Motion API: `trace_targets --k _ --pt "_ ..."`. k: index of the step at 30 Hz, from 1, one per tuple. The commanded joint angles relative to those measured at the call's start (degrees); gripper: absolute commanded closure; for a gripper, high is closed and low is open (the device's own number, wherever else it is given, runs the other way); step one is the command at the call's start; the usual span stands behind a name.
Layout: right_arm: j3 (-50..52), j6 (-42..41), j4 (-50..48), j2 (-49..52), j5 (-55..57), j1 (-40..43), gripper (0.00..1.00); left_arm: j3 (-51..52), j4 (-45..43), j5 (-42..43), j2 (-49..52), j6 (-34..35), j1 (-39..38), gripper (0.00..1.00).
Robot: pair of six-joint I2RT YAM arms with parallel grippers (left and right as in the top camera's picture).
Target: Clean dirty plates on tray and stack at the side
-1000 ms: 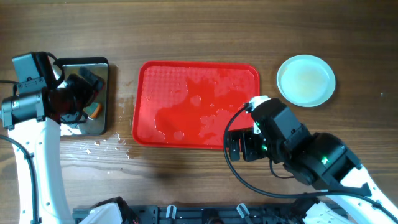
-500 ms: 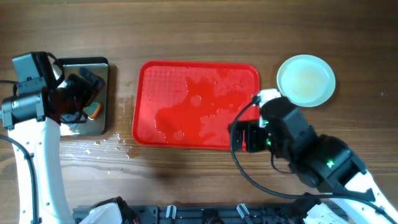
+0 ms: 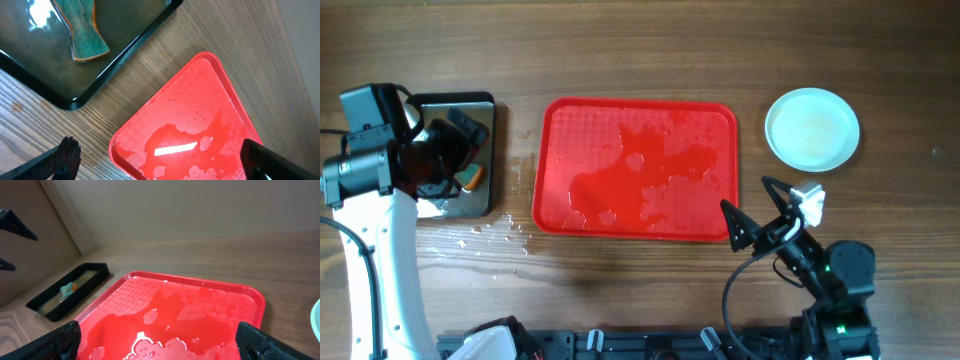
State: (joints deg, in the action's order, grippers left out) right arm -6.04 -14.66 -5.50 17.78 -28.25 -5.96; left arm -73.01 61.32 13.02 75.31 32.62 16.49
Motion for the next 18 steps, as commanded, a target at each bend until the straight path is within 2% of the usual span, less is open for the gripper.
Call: trace_targets --k 1,7,11,13,16,18 --pt "3.5 0.87 -0.74 -6.25 1.01 3.23 0.0 0.02 -0.17 0.44 -0.37 -0.7 -0.13 0.0" --pt "5.75 -2.25 3.48 -17.84 5.2 8.37 0.0 0.02 -0.17 0.44 -0.37 -0.7 -0.13 0.0" --pt "5.75 -1.38 4.15 -17.59 10.75 12.74 0.0 0.02 -0.17 0.44 -0.37 -0.7 -0.13 0.0" --pt "5.75 3.15 4.52 -17.64 13.42 14.51 0.0 0.02 -0.17 0.44 -0.37 -0.7 -0.13 0.0" --pt "5.75 17.25 4.68 -17.64 15.17 14.56 0.0 0.02 -0.17 0.44 -0.37 -0.7 -0.13 0.0" --pt "5.75 19.82 4.7 -17.64 15.43 14.56 0.0 0.02 -0.17 0.44 -0.37 -0.7 -0.13 0.0"
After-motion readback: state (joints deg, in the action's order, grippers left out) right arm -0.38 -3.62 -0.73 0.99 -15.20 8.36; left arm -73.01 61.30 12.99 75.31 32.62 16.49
